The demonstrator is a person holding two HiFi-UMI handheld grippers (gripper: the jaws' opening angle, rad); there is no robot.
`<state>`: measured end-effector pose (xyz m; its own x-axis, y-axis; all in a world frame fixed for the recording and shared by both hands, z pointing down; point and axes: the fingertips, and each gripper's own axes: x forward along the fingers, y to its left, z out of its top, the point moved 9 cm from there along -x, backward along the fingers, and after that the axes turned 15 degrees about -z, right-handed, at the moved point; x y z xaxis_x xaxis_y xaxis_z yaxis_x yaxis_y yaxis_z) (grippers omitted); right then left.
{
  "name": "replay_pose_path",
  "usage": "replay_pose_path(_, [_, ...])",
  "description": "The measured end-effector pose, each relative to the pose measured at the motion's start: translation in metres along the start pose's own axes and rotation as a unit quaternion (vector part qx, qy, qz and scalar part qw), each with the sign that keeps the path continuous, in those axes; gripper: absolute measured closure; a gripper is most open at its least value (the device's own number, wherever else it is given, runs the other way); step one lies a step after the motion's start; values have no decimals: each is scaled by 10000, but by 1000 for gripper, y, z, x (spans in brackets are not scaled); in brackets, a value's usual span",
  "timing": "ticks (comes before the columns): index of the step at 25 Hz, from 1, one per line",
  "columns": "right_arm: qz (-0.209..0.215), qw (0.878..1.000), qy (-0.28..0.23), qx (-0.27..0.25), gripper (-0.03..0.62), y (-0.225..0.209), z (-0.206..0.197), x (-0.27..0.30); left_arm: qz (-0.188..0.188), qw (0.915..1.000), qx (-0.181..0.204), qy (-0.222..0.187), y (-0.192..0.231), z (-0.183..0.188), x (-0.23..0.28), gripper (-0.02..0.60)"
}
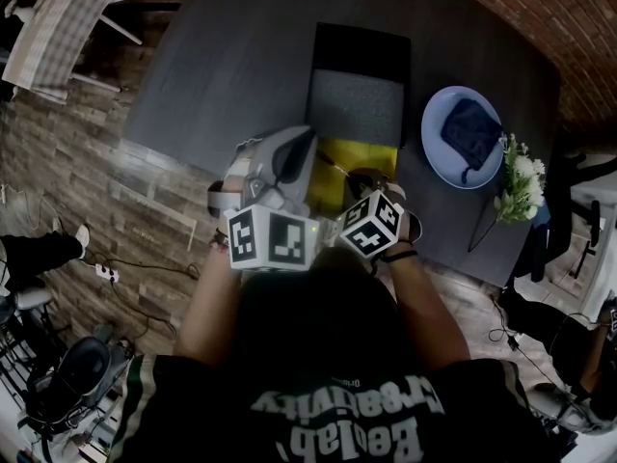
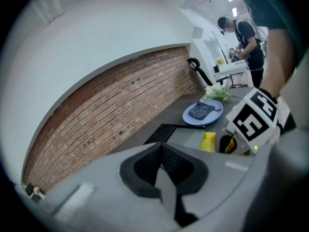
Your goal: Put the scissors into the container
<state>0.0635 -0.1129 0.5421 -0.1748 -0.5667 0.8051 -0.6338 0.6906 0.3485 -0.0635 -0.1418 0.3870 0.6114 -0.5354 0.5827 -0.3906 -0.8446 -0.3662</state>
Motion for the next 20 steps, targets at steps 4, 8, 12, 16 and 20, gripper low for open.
replay_pose_path(4, [24, 10000, 25, 15, 572, -1, 0, 0, -47, 10000, 18, -30, 1, 1, 2, 578])
replay_pose_path(8, [7, 10000, 67, -14, 571, 0, 1, 1, -76, 10000, 16, -29, 0, 0, 1, 578])
replay_pose_path(12, [-5, 10000, 32, -22, 571, 0, 1, 0, -80, 10000, 14, -10, 0, -2, 0, 578])
replay_pose_path(16, [-36, 10000, 15, -76, 570, 2, 0, 0, -92, 10000, -3, 2, -1, -4, 1, 578])
replay_pose_path(20, [-58, 9999, 10, -105, 569, 2, -1, 1, -108, 9999, -2, 31, -1, -5, 3, 578])
